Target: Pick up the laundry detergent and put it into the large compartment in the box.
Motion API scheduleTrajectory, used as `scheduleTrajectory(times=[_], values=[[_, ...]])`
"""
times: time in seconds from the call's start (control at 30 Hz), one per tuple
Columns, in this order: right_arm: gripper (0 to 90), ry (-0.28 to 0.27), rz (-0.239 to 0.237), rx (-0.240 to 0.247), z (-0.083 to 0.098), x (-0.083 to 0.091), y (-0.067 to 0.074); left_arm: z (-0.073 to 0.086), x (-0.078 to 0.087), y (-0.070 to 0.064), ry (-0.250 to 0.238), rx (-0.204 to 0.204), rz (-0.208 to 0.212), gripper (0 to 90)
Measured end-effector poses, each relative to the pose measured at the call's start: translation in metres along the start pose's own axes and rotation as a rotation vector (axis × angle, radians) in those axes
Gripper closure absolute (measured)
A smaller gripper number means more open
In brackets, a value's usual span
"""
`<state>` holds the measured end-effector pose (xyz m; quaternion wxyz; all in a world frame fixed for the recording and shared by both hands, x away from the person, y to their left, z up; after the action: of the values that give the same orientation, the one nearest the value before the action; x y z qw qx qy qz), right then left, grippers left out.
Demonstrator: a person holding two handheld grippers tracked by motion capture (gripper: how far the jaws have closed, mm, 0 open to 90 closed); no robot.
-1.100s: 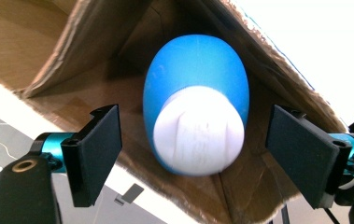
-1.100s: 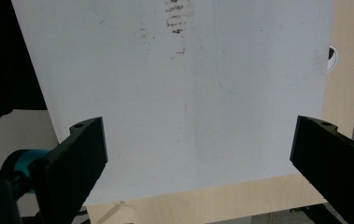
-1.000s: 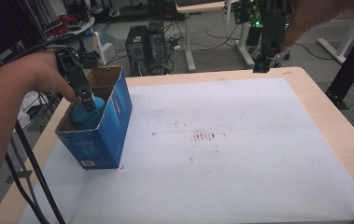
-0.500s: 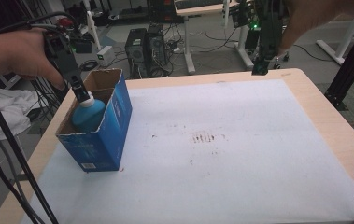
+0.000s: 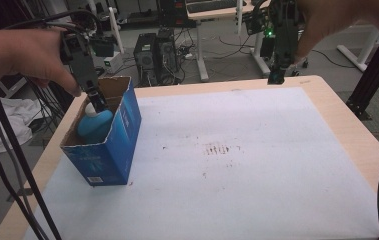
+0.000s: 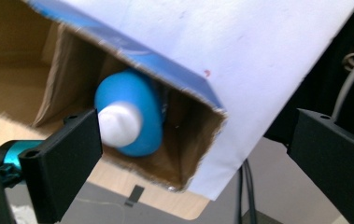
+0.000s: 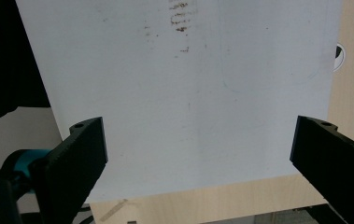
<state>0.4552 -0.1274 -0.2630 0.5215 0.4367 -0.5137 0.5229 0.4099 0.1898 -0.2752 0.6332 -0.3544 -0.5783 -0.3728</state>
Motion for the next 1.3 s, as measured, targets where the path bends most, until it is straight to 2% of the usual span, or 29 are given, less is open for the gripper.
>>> scheduleTrajectory(times=[0.07, 0.23, 0.3, 0.37, 0.6, 0.67, 0.83, 1.07, 1.3], values=[[2.9, 0.0, -0.001, 0.0, 0.0, 0.0, 0.0, -0.005, 0.0, -0.005, -0.008, -0.017, 0.009, 2.1], [2.9, -0.003, 0.0, -0.001, 0.001, 0.0, 0.0, -0.015, -0.002, -0.015, 0.007, -0.04, 0.021, 1.7], [2.9, -0.005, -0.003, -0.002, 0.001, -0.001, 0.001, -0.021, -0.004, -0.02, 0.01, -0.064, 0.024, 1.7], [2.9, -0.004, -0.003, -0.006, 0.001, 0.0, 0.002, -0.025, -0.004, -0.024, 0.015, -0.077, 0.015, 1.7], [2.9, -0.006, 0.001, -0.003, 0.002, 0.001, 0.004, -0.044, -0.013, -0.044, 0.042, -0.214, 0.015, 1.6], [2.9, -0.003, 0.001, -0.005, 0.002, 0.002, 0.005, -0.048, -0.016, -0.047, 0.041, -0.236, 0.019, 1.6], [2.9, -0.004, -0.002, -0.009, 0.002, 0.001, 0.008, -0.056, -0.026, -0.052, 0.054, -0.264, 0.04, 1.6], [2.9, 0.002, -0.003, -0.016, 0.006, -0.001, 0.011, -0.068, -0.031, -0.048, 0.056, -0.292, 0.037, 1.6], [2.9, -0.002, 0.002, -0.022, 0.01, 0.002, 0.01, -0.08, -0.038, -0.048, 0.053, -0.287, 0.058, 1.6]])
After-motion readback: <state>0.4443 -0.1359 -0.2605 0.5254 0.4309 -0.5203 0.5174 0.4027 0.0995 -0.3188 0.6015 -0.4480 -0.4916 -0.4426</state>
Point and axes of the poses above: each handheld gripper's, and its own axes: x roughly backward along the jaws, z roughly out of its underside, y roughly to its left, the point moved 10 cm from there along -x, roughly forward along the jaws, and after that the axes turned 6 degrees about y, right-handed, at the moved point
